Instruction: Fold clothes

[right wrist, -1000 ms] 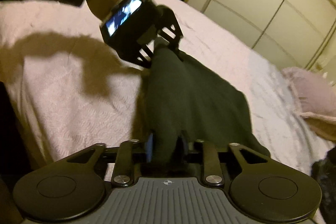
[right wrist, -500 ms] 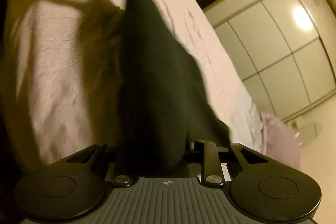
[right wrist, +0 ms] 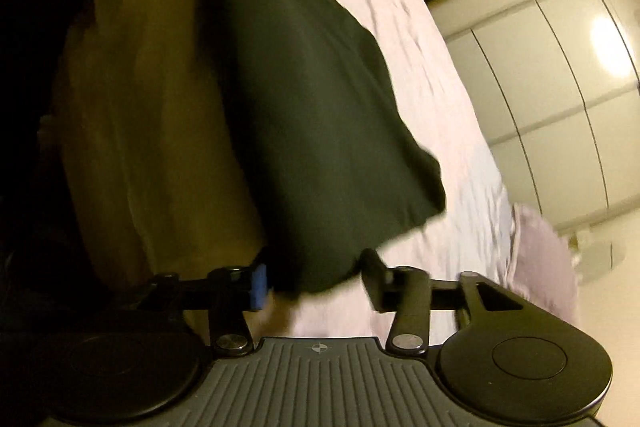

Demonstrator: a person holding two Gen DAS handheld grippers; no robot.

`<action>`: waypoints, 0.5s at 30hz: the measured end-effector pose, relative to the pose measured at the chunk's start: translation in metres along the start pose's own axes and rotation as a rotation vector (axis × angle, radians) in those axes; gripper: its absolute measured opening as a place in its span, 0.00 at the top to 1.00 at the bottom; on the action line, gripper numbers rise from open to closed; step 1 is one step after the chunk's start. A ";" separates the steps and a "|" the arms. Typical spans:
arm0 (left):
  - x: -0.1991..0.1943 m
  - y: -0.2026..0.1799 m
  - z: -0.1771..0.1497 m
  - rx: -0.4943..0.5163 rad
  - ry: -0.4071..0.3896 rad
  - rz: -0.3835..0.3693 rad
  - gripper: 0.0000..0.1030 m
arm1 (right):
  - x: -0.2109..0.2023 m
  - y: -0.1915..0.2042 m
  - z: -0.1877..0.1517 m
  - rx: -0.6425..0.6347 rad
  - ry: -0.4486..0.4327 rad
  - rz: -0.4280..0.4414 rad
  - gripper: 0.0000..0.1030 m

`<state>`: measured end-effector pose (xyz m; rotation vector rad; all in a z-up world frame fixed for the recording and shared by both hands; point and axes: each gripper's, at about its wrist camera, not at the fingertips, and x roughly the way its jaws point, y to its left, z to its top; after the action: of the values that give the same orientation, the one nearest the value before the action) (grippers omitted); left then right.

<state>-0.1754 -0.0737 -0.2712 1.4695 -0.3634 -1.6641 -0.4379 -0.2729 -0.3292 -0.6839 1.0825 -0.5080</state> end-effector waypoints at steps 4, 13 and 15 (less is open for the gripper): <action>-0.020 0.020 -0.034 -0.162 0.046 0.034 0.73 | 0.003 -0.021 -0.018 0.102 0.085 -0.034 0.50; 0.005 0.108 -0.035 -0.594 -0.021 0.069 0.72 | 0.018 -0.150 -0.023 0.778 -0.125 0.109 0.50; 0.024 0.123 -0.030 -0.681 -0.050 0.022 0.71 | 0.031 -0.178 -0.020 0.929 -0.190 0.187 0.50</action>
<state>-0.0966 -0.1542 -0.2083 0.9089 0.1586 -1.5884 -0.4525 -0.4219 -0.2257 0.1849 0.6129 -0.6900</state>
